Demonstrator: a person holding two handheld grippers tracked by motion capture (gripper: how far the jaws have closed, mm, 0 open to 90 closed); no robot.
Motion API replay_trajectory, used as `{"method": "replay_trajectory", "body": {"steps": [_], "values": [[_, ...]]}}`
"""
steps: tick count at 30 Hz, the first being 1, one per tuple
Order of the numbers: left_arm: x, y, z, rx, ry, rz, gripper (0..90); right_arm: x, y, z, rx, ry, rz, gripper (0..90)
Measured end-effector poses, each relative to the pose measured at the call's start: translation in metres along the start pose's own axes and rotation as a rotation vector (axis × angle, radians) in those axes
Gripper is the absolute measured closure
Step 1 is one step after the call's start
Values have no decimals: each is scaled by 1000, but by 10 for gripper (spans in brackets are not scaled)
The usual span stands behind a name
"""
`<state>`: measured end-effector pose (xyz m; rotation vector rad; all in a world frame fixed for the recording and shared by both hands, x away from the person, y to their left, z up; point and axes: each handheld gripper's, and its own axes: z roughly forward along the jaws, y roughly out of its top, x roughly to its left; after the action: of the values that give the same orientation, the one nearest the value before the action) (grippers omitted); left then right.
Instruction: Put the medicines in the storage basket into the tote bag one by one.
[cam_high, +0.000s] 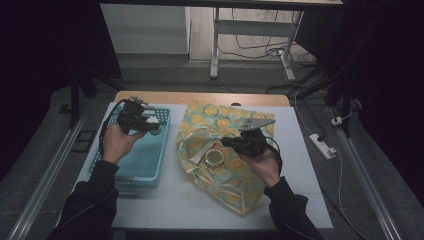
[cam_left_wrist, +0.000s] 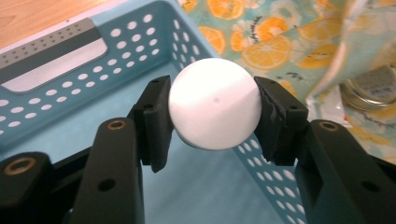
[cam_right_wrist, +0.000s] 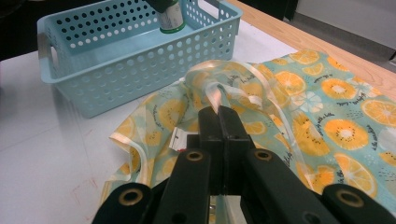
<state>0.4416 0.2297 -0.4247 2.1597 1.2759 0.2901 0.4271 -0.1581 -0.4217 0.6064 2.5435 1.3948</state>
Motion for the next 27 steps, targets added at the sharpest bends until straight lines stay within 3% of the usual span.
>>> {"method": "replay_trajectory", "body": {"steps": [17,27], "values": [[-41,-2,-19,-34,-85,93,504,1,1,0,-3,0,0,900],[-70,2,-15,-31,-140,165,504,1,1,-1,-6,-8,-1,900]]}}
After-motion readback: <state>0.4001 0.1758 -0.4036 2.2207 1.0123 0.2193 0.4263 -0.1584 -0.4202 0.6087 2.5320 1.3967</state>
